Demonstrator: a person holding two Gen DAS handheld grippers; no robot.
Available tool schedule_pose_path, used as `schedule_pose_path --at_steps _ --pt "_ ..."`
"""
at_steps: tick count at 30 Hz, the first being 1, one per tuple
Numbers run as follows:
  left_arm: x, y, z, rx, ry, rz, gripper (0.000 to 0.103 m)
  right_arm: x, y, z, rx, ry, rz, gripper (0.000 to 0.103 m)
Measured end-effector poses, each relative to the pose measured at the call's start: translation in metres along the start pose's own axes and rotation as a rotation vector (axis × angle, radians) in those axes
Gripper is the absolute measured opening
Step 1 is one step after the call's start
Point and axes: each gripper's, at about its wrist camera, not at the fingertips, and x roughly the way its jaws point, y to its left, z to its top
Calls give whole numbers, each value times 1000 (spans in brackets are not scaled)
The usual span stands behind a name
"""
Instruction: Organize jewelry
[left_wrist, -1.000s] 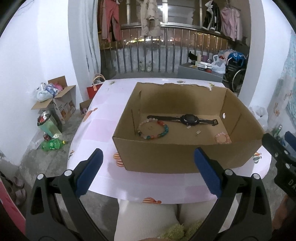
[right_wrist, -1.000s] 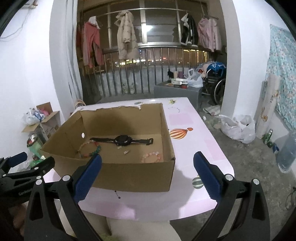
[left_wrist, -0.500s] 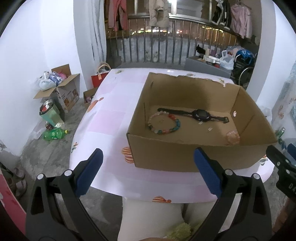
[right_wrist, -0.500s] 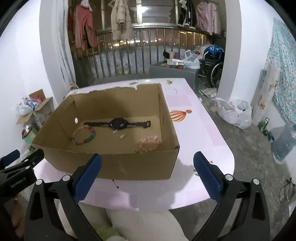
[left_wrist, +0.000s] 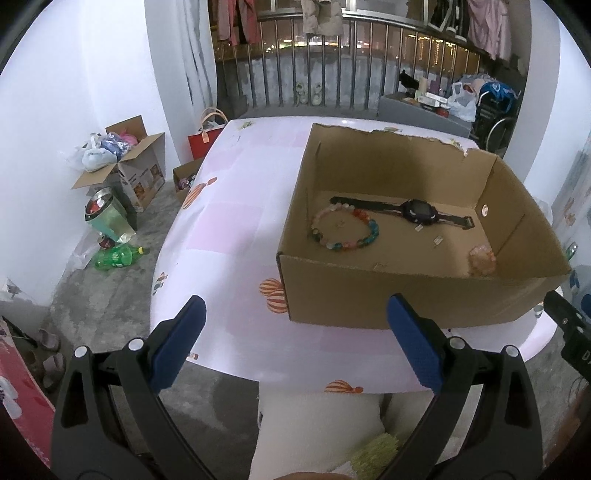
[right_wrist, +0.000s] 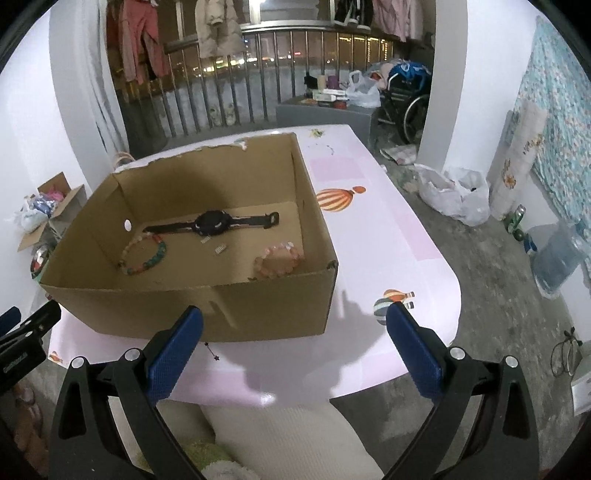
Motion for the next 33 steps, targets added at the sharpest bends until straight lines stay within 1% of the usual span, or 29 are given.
schedule_pose_path --at_steps 18,27,33 --pt "-6 4 -2 -7 11 -6 95 -2 -2 3 -26 -1 -8 97" --pt "-4 -2 -3 -5 27 -20 95 -4 -14 3 -2 1 -62 97" --pt "-3 -5 -2 2 24 -29 95 -7 -20 2 8 0 -67 97"
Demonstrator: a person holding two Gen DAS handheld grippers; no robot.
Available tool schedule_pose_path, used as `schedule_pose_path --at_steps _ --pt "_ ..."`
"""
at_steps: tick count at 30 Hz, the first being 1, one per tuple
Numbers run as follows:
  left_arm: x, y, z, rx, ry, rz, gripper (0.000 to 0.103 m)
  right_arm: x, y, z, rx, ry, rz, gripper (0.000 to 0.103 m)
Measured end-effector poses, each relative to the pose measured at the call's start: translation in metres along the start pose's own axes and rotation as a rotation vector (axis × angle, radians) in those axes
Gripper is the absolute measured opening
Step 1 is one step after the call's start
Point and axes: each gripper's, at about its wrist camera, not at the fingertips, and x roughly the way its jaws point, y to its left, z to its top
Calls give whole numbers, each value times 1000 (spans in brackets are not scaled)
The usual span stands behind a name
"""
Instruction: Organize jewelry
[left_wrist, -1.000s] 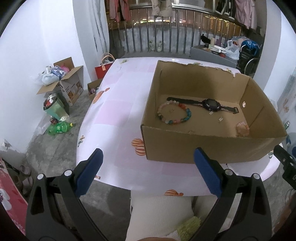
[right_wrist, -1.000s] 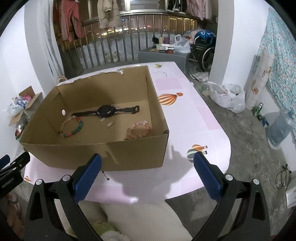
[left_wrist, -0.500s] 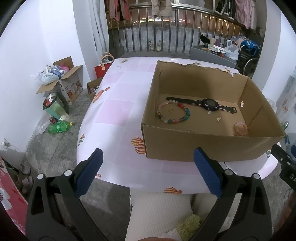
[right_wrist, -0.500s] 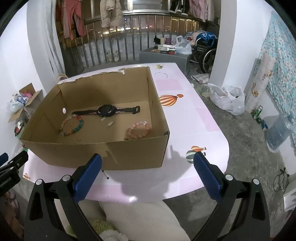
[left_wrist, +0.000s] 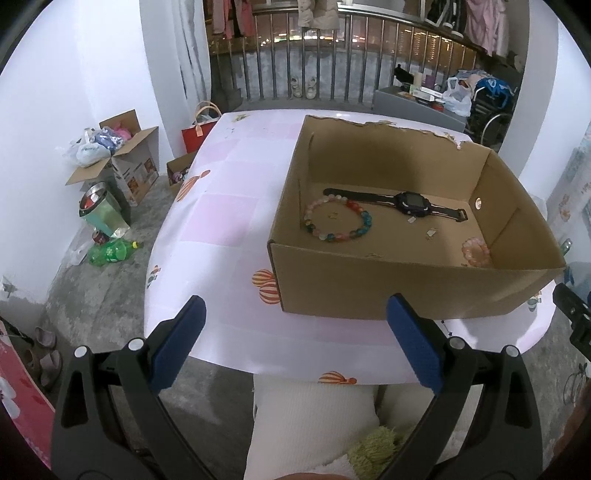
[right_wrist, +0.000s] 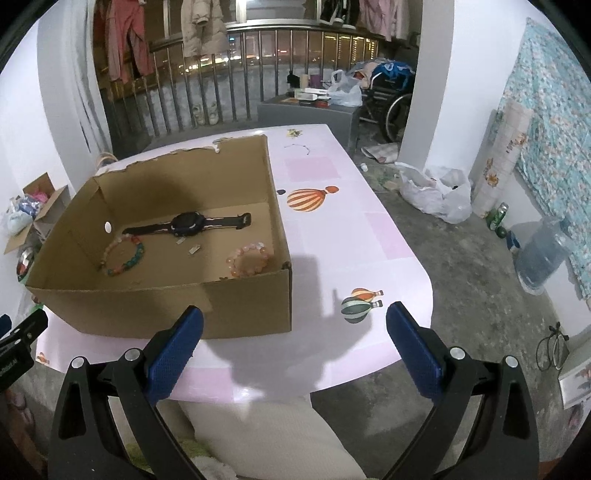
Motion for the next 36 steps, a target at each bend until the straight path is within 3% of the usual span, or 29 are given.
schedule_pose_path --at_steps 36 --pt "0 -4 -2 -3 -9 -8 95 -4 7 2 -56 0 35 97"
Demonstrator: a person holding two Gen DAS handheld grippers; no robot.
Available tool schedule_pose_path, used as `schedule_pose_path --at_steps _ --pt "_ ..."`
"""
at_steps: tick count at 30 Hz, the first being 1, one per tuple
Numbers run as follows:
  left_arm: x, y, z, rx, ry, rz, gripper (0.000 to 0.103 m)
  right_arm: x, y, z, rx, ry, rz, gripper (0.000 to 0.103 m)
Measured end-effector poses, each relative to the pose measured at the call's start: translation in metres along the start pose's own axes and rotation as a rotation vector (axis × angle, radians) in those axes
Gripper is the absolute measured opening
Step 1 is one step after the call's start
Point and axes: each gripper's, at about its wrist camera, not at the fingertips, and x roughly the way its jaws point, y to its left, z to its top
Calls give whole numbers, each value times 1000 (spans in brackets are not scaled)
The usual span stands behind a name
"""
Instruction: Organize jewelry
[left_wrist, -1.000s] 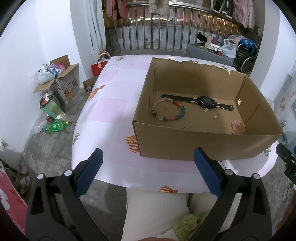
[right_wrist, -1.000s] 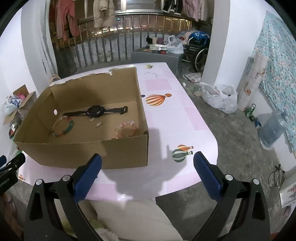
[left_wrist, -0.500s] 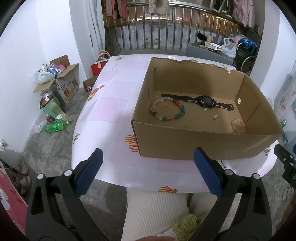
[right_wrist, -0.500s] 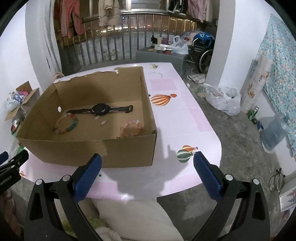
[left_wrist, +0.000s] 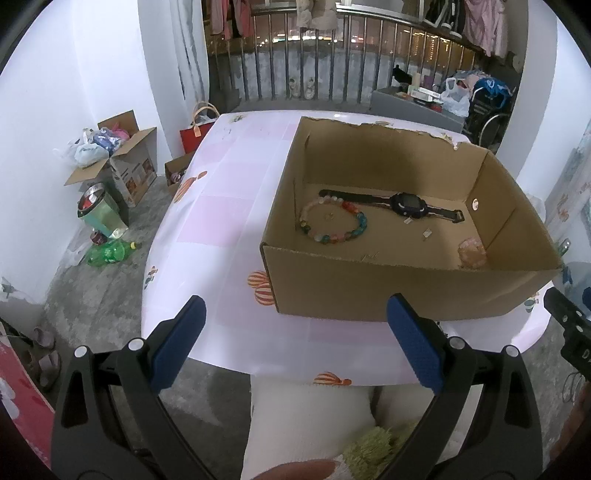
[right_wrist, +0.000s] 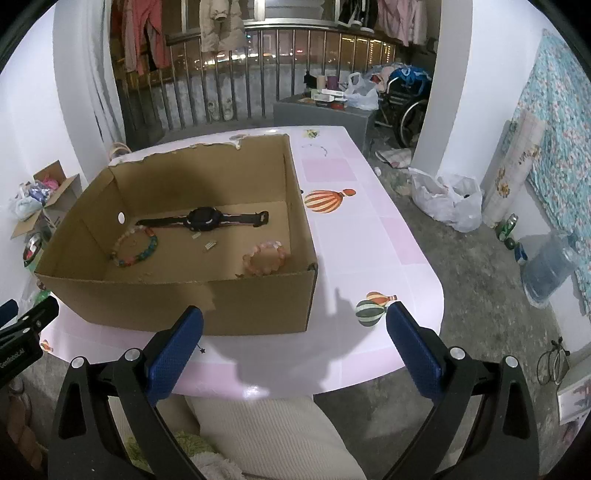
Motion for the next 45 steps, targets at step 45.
schedule_pose_path --at_steps 45 --pt "3 10 -9 10 -113 22 95 -13 -2 -8 27 -162 -3 97"
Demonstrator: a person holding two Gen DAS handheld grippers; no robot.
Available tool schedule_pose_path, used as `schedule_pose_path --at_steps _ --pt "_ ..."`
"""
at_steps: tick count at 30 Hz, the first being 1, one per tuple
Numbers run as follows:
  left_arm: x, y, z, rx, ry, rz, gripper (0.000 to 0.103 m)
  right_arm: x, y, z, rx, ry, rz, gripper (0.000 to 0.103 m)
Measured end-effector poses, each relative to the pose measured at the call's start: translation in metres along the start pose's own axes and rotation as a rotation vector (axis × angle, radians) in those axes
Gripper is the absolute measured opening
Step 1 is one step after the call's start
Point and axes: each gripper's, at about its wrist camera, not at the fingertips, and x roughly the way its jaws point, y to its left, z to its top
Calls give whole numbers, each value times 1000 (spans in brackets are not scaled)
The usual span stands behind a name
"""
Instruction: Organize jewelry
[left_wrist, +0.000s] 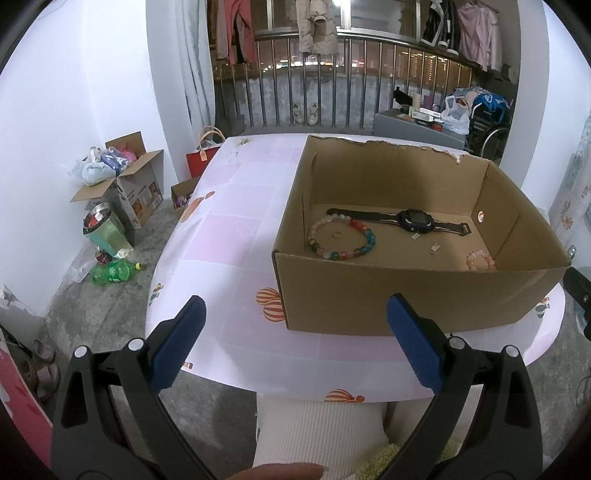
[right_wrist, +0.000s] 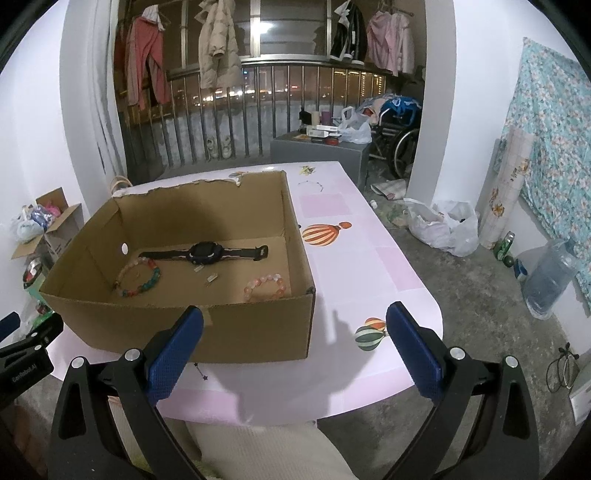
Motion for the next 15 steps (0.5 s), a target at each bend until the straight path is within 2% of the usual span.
schedule_pose_path --at_steps 15 --pt "1 -3 -4 7 11 -5 95 6 4 -6 -1 12 6 97"
